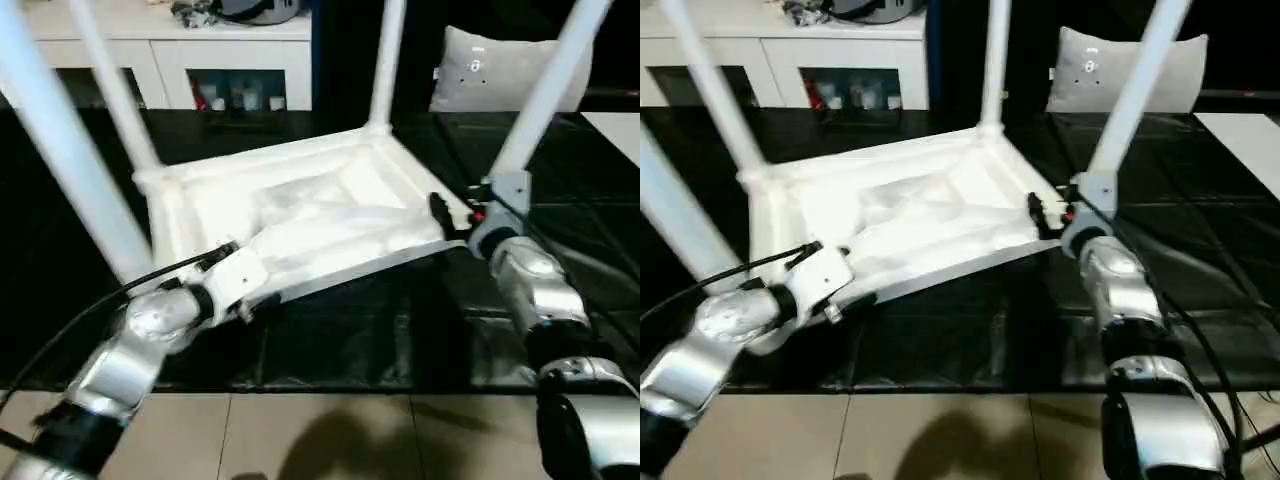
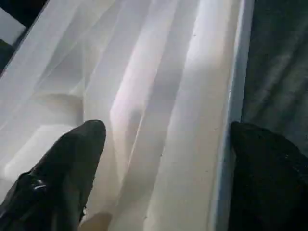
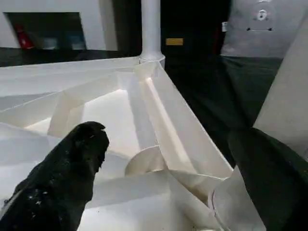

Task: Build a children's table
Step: Rotate table base

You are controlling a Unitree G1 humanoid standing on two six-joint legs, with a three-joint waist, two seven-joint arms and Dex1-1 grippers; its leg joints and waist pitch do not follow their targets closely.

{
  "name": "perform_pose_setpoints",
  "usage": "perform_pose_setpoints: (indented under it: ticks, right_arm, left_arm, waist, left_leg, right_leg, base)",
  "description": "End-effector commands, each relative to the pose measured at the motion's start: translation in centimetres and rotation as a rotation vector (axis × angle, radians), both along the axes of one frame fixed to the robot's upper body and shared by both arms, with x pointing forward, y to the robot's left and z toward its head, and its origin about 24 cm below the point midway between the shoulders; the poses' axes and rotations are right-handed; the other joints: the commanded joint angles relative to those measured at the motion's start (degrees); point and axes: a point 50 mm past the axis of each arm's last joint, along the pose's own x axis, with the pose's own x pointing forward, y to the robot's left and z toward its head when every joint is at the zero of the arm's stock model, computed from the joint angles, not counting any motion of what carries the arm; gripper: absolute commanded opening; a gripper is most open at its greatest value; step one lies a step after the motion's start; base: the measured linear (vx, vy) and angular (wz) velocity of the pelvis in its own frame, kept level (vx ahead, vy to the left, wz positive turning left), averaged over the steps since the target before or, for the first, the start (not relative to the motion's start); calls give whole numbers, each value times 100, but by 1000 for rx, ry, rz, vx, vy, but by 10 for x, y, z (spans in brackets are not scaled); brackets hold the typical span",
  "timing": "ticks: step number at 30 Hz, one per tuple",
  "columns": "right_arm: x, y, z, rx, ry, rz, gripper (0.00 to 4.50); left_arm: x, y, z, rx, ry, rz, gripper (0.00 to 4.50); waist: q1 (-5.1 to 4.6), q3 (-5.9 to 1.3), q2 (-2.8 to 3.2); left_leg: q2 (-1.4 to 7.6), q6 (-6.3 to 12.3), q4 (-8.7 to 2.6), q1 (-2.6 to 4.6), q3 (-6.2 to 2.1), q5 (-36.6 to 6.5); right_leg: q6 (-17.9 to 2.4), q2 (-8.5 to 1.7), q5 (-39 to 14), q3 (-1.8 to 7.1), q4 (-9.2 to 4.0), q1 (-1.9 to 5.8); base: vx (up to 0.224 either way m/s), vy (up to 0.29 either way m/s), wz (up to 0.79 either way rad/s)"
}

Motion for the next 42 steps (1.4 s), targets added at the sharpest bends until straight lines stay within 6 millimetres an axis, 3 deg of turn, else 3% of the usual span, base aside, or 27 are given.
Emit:
perform_pose_setpoints:
  ticks: [1,3,8,9,12,16,18,19,21,26,31,33,34,35,38,42]
  right_arm:
    - [-6,-11,-4,-7,2,-44,450]
    - [-9,-14,-8,-15,12,-52,450]
    - [-12,-20,-10,-24,22,-75,450]
    - [-14,-24,-11,-26,24,-86,450]
    - [-17,-22,-11,-24,17,-72,450]
    - [-24,-5,-10,-9,-15,15,450]
    - [-25,-2,-10,-8,-20,24,450]
    - [-32,7,-12,10,-32,76,450]
    - [-40,18,-15,19,-36,149,450]
    - [-54,41,-18,39,-34,307,450]
    - [-63,58,-18,48,-27,425,450]
    - [-69,69,-20,24,-26,505,450]
    - [-73,73,-22,28,-16,537,450]
    - [-74,73,-22,35,-9,548,450]
    - [-78,75,-23,53,8,579,450]
    - [-82,79,-22,60,11,617,450]
  left_arm:
    - [11,-1,7,71,-117,25,446]
    - [14,-2,6,88,-174,35,446]
    - [12,-3,5,117,-222,27,446]
    - [8,-9,7,0,-238,35,446]
    - [1,-16,11,-171,-254,60,446]
    - [-21,-18,6,-402,-214,100,446]
    - [-25,-17,6,-430,-210,116,446]
    - [-35,-11,4,-511,-213,165,446]
    - [-44,-3,2,-570,-233,217,446]
    - [-62,15,-7,-617,-283,335,446]
    - [-77,24,-12,-637,-320,381,446]
    - [-86,28,-13,-653,-373,426,446]
    - [-90,30,-13,-660,-403,454,446]
    - [-92,31,-13,-661,-410,464,446]
    - [-102,33,-14,-687,-424,497,446]
    - [-110,36,-15,-694,-444,531,446]
  waist:
    - [-32,-399,39]
    - [-46,-391,8]
    - [-76,-387,-8]
    - [-102,-379,-52]
    - [-108,-385,-25]
    - [-141,-380,-25]
    - [-158,-370,-24]
    - [-154,-360,-53]
    - [-153,-346,-55]
    - [-194,-287,-62]
    - [-204,-267,-53]
    - [-194,-274,-33]
    - [-213,-272,-90]
    - [-200,-270,-52]
    - [-189,-276,-77]
    - [-183,-271,-74]
  left_leg:
    - [407,461,-350,-40,-168,-269]
    - [368,458,-354,-43,-160,-366]
    - [358,465,-349,-55,-156,-387]
    - [351,483,-344,-58,-142,-408]
    - [355,497,-334,-70,-132,-388]
    - [378,569,-343,-106,-144,-393]
    - [354,599,-341,-93,-129,-432]
    - [325,596,-338,-84,-110,-479]
    - [344,603,-356,-82,-124,-499]
    - [296,537,-367,-65,-119,-855]
    - [334,485,-392,-35,-151,-1039]
    - [354,484,-403,-46,-162,-1027]
    - [394,490,-420,-40,-165,-1052]
    - [399,472,-420,-36,-174,-1084]
    - [455,466,-451,-39,-204,-1052]
    - [454,454,-457,-38,-197,-1021]
  right_leg:
    - [-126,-661,-1474,512,-346,345]
    - [16,-642,-1688,477,-406,355]
    - [112,-643,-1877,459,-436,352]
    - [130,-639,-1940,460,-450,343]
    - [112,-657,-1960,455,-459,346]
    - [98,-653,-1813,461,-446,344]
    - [119,-624,-1912,444,-475,328]
    - [201,-611,-2068,439,-505,330]
    - [303,-591,-2174,421,-533,318]
    - [704,-544,-2644,357,-662,304]
    - [945,-541,-2767,332,-723,289]
    - [953,-555,-2656,335,-724,313]
    - [935,-557,-2600,343,-736,312]
    - [894,-579,-2594,353,-727,317]
    - [742,-616,-2378,408,-674,326]
    - [594,-639,-2304,447,-646,326]
  base:
    - [0,0,0]
    - [0,0,0]
    - [0,0,0]
    - [0,0,0]
    - [0,0,0]
    - [0,0,0]
    - [0,0,0]
    - [0,0,0]
    - [0,0,0]
    - [0,0,0]
    - [0,0,0]
    - [0,0,0]
    - [0,0,0]
    - [0,0,0]
    - [0,0,0]
    - [0,0,0]
